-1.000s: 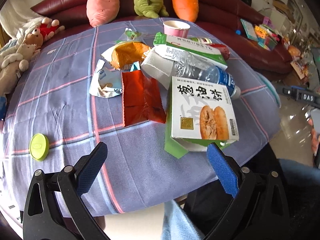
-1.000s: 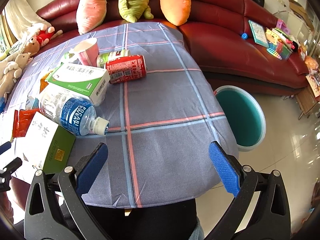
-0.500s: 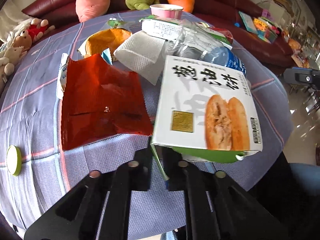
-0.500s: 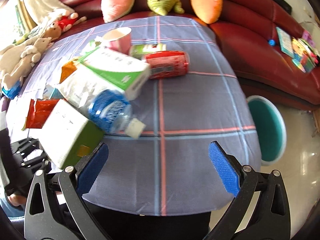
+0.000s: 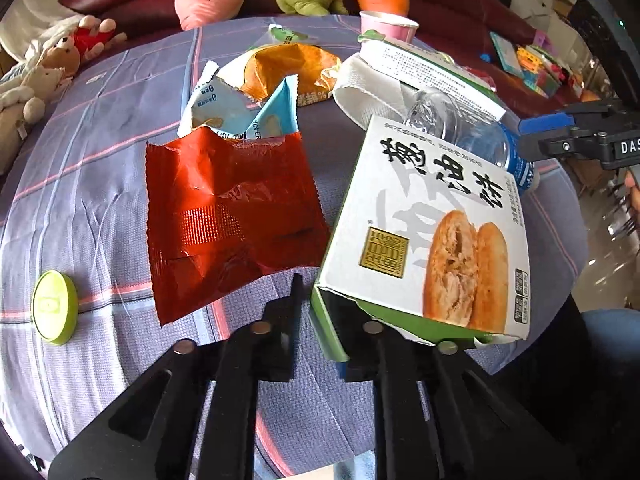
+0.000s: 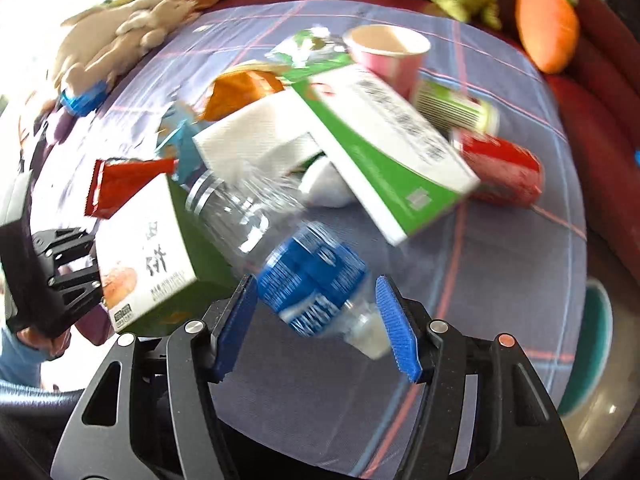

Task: Collect trash
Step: 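Close the right tool on the blue-labelled water bottle and lift it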

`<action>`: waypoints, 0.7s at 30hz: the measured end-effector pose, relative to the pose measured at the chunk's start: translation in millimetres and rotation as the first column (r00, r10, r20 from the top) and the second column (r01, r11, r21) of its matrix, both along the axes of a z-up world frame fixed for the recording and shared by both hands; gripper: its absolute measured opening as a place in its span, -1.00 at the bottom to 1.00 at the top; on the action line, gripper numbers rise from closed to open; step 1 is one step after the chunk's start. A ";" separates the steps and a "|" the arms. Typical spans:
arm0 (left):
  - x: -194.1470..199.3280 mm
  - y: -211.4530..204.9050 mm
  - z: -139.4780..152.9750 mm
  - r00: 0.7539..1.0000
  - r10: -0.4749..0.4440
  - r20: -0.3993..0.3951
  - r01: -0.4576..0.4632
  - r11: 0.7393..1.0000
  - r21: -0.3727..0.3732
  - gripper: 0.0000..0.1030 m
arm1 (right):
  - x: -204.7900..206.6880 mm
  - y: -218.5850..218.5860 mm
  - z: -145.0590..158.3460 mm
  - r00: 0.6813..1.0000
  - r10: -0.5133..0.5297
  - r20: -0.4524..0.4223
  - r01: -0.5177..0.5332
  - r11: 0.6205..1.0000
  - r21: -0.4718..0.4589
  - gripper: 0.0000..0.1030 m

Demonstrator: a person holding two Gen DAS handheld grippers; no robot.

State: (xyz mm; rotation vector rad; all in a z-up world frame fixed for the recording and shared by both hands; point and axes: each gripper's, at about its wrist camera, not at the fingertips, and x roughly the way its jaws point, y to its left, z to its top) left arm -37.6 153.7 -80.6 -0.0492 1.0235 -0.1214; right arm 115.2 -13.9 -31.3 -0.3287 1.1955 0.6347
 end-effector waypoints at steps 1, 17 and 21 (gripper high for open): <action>1.7 0.1 0.1 1.000 -0.006 0.010 0.006 1.000 -0.009 -0.37 | 2.0 8.8 -2.1 0.999 0.037 -0.005 -0.037 0.999 -0.026 0.22; -2.4 18.7 -3.1 0.999 -0.032 -0.001 0.032 0.995 -0.098 -0.85 | 29.9 66.9 -39.3 0.953 0.269 -0.139 -0.288 0.948 -0.137 0.34; -9.4 24.6 0.3 1.000 0.007 -0.001 -0.007 0.995 -0.098 -0.67 | 27.1 69.8 -52.6 0.960 0.256 -0.118 -0.270 0.955 -0.127 0.30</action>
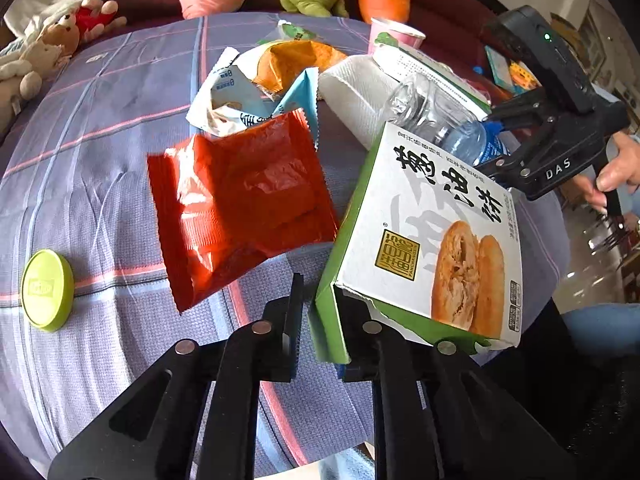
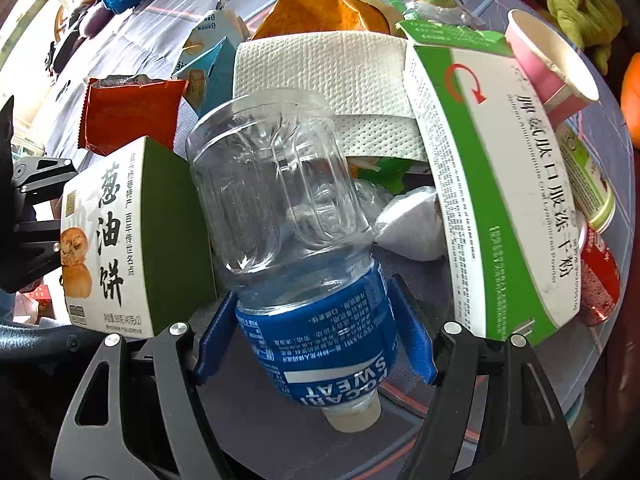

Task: Collect trash
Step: 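Carry the water bottle over the teal bucket and open the right tool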

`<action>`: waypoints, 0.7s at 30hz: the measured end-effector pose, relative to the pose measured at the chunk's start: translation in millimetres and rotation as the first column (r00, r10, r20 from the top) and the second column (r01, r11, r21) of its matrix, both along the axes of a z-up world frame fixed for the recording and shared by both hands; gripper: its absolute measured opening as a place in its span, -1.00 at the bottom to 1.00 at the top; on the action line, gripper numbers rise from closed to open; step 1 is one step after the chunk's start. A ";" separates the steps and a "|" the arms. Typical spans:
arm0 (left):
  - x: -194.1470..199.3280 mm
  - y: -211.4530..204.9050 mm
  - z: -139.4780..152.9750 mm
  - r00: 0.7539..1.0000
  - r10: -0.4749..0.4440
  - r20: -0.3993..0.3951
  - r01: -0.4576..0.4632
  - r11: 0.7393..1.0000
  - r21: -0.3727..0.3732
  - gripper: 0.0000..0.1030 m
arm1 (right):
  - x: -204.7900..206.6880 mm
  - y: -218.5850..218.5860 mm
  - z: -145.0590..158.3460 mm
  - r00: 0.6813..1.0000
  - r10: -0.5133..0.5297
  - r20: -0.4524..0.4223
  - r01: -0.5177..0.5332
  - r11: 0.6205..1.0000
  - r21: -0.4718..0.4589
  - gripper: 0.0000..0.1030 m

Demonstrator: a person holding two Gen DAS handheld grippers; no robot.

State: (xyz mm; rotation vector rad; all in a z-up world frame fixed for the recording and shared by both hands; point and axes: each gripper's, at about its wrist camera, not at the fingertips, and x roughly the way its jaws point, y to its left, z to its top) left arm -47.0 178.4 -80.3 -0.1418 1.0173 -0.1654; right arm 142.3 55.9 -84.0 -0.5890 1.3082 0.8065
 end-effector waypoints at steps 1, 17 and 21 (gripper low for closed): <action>-0.9 -0.3 0.9 1.000 0.004 0.000 -0.004 1.000 -0.004 -0.52 | -1.0 -1.8 0.4 1.000 -0.013 -0.008 0.013 1.000 0.013 0.29; -0.6 -50.6 31.2 0.999 -0.011 0.052 0.010 1.000 0.020 -0.95 | -25.3 -112.7 59.9 0.931 -0.357 -0.072 0.362 0.886 0.289 0.29; -5.7 -60.5 67.5 0.994 -0.014 0.110 0.009 0.999 0.046 -0.97 | -31.6 -141.7 79.5 0.906 -0.420 -0.060 0.413 0.840 0.351 0.29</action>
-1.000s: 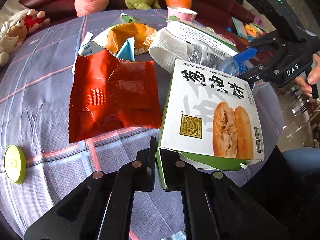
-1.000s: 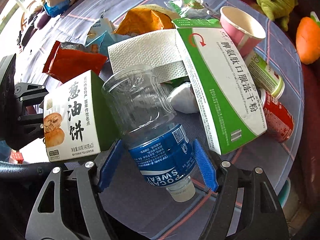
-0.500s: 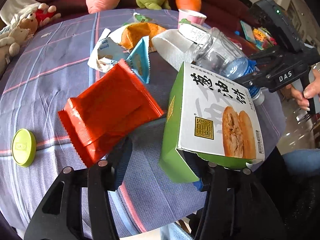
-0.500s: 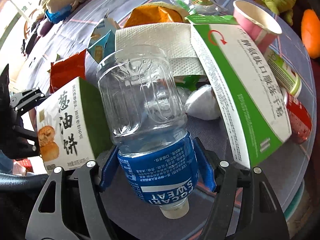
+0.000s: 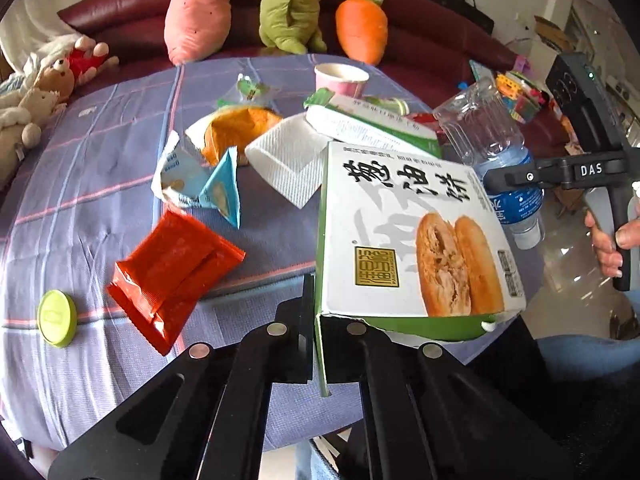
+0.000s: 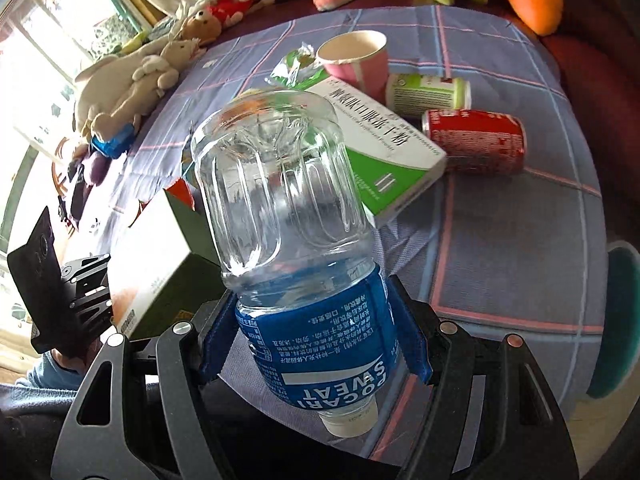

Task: Collect trash
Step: 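Carry the water bottle over the teal bucket and open the right tool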

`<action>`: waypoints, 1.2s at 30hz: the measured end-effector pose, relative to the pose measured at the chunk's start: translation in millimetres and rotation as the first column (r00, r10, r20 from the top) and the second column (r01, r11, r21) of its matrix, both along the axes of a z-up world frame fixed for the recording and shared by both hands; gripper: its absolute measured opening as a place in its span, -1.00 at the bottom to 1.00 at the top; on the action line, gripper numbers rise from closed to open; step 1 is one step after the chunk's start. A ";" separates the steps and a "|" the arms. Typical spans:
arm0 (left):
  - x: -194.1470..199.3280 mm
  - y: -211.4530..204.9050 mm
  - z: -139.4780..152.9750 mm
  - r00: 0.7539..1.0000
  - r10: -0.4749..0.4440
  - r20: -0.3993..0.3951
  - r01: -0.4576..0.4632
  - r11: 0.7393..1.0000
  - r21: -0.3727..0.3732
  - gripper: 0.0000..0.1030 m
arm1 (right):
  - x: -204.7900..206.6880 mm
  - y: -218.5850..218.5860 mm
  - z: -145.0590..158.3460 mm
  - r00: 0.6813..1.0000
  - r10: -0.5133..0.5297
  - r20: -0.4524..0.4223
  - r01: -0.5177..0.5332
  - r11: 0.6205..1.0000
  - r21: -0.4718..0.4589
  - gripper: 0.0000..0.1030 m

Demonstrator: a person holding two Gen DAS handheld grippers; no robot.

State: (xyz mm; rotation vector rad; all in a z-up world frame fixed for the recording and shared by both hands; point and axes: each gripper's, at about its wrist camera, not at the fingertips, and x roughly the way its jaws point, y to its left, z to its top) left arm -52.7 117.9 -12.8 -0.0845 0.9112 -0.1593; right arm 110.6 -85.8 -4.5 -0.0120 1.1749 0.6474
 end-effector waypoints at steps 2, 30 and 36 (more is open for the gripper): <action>0.9 -9.1 16.3 1.000 -0.003 0.021 0.002 1.000 0.023 -0.97 | -0.4 -23.3 9.9 0.999 -0.039 0.014 0.038 0.999 0.029 0.29; 244.4 -419.8 -15.2 0.840 -0.518 -0.159 0.539 0.828 0.151 -0.94 | 19.3 -435.6 -39.4 0.614 -0.789 -0.026 0.788 0.609 0.091 0.29; 264.3 -456.2 -49.4 0.809 -0.533 -0.245 0.577 0.799 0.167 -0.55 | 36.4 -446.3 -62.2 0.622 -0.781 -0.062 0.783 0.618 0.068 0.29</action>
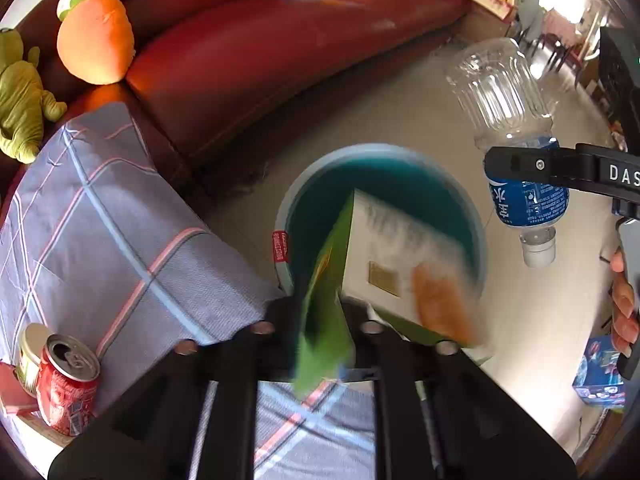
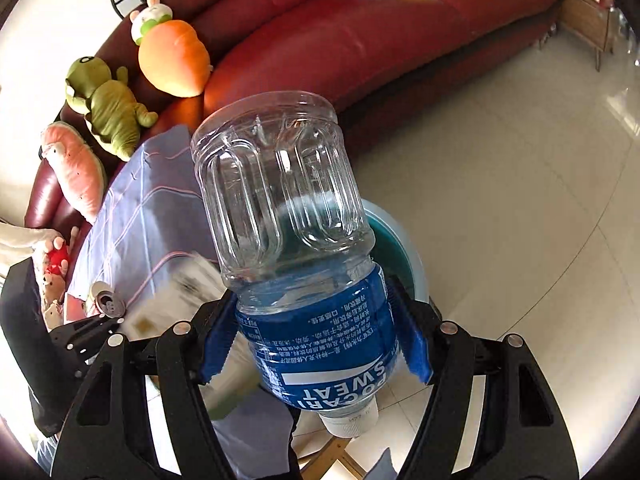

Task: Collect trash
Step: 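Carry the water bottle over the teal bucket and open the right tool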

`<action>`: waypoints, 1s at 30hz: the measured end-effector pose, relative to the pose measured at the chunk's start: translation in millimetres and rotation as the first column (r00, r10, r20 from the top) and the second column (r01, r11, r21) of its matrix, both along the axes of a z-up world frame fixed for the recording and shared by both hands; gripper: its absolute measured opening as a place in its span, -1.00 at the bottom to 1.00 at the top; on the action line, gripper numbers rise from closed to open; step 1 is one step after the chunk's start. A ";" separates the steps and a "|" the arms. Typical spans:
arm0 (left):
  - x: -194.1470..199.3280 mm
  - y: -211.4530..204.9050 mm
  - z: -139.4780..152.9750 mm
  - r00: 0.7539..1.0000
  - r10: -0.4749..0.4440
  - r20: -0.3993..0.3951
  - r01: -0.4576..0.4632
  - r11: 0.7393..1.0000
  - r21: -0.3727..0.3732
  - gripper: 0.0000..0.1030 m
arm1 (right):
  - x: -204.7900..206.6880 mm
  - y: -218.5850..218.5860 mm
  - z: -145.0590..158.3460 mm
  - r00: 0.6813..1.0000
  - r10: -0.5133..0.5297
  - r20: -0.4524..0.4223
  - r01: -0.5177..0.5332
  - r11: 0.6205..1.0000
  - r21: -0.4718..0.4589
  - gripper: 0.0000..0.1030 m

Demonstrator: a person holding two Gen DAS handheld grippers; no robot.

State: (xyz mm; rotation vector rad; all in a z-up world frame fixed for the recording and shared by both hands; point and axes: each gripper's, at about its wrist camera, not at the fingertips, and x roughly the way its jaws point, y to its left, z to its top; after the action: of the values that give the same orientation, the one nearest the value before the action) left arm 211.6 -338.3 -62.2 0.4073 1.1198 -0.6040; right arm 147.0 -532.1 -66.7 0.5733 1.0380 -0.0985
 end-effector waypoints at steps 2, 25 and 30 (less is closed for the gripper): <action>1.8 -1.3 -1.9 1.000 0.006 0.009 -0.006 1.000 -0.010 -0.05 | 6.8 1.5 -7.0 1.000 0.012 -0.014 -0.011 1.000 0.007 0.29; -18.7 80.2 16.2 0.990 0.138 -0.016 -0.138 0.981 -0.138 0.77 | 35.7 54.4 -37.8 0.985 0.099 -0.142 -0.098 0.995 0.009 0.44; -26.3 108.8 26.6 0.985 0.172 0.001 -0.170 0.972 -0.161 0.77 | 34.9 74.2 -26.3 0.983 0.121 -0.137 -0.124 0.992 -0.014 0.45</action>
State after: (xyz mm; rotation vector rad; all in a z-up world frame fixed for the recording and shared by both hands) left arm 185.3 -229.5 -35.6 0.1740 1.0713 -0.5333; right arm 181.9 -458.0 -92.9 0.4855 1.2014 -0.0413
